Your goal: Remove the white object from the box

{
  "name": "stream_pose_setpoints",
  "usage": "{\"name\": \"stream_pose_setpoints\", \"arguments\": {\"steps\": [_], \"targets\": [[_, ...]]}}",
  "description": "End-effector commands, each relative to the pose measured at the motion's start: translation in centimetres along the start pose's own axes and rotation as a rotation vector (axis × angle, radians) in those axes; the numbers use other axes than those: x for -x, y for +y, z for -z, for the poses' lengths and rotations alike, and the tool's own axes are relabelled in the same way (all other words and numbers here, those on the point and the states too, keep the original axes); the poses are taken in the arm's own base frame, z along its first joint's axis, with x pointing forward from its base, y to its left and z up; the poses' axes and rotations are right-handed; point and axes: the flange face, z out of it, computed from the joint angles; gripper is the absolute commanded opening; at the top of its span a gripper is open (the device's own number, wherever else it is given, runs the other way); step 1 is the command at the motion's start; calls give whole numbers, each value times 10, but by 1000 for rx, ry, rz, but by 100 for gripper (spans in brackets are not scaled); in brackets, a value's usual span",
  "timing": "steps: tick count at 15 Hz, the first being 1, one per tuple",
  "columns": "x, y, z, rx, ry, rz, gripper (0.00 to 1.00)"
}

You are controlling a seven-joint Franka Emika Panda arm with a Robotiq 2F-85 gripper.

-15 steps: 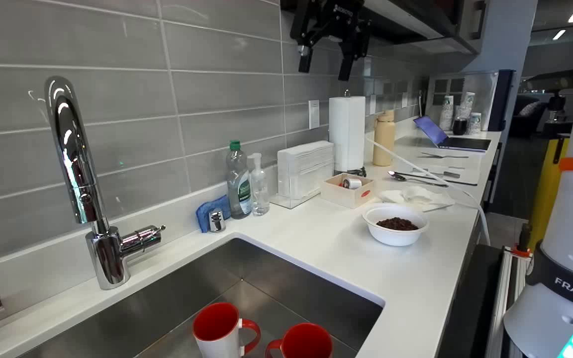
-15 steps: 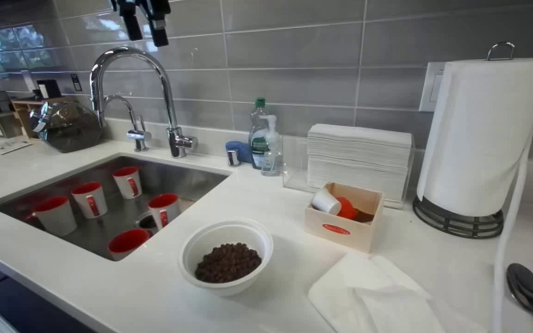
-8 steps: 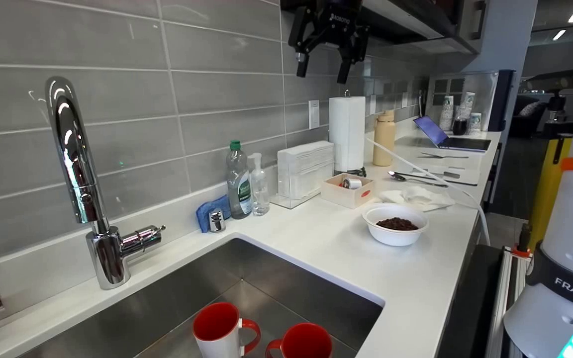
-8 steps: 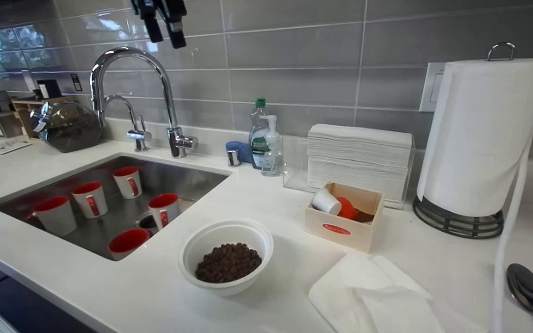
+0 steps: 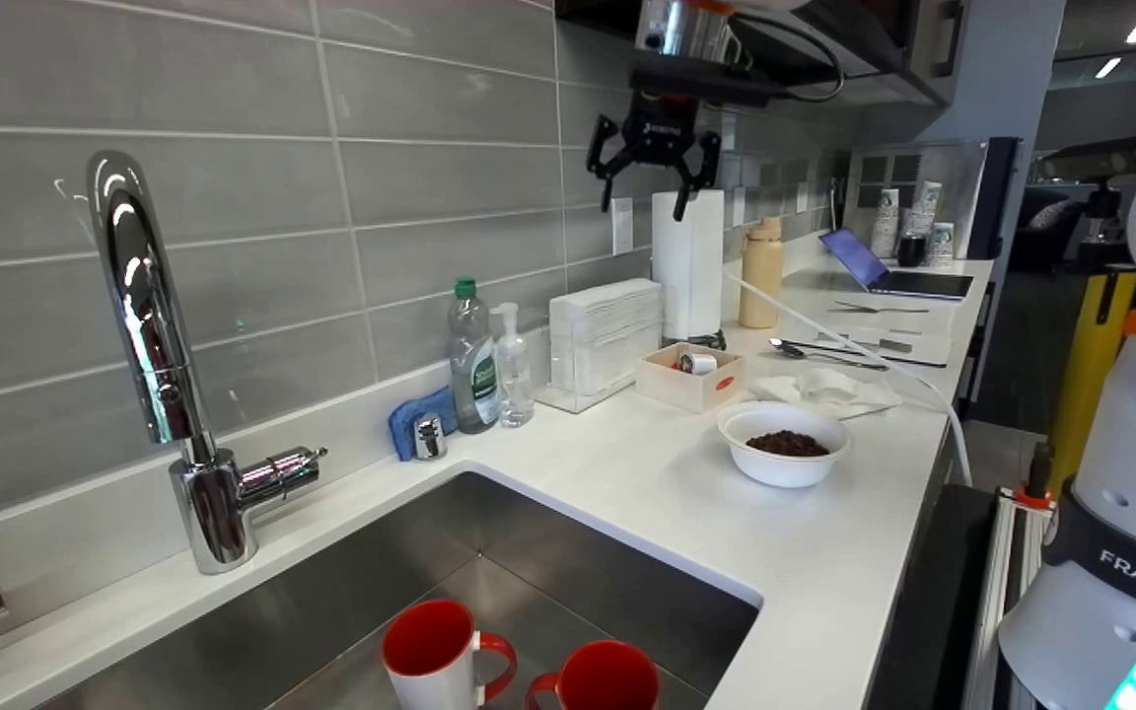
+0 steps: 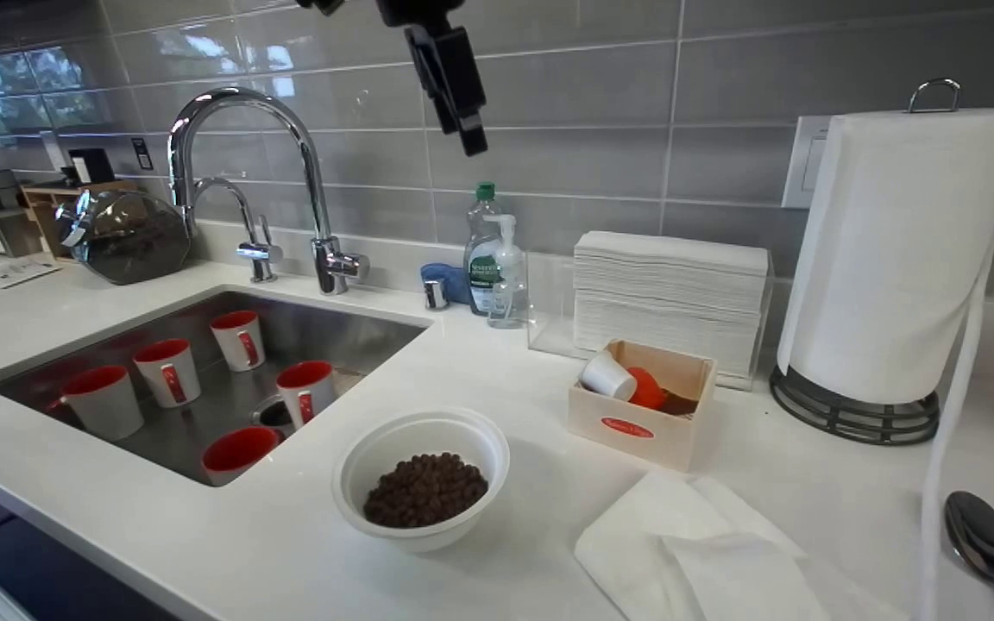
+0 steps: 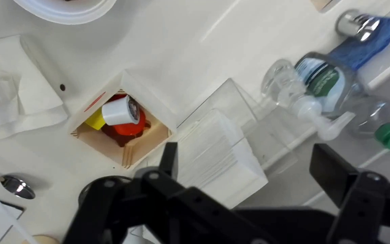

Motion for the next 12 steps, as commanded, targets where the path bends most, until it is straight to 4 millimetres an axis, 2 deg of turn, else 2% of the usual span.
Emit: {"name": "stream_pose_setpoints", "arguments": {"steps": [1, 6, 9, 12], "targets": [[-41, 13, -48, 62, 25, -182, 100], [-68, 46, -113, 169, 5, -441, 100], [-79, 65, -143, 220, -26, -597, 100], [-90, 82, -171, 238, -46, -681, 100]]}}
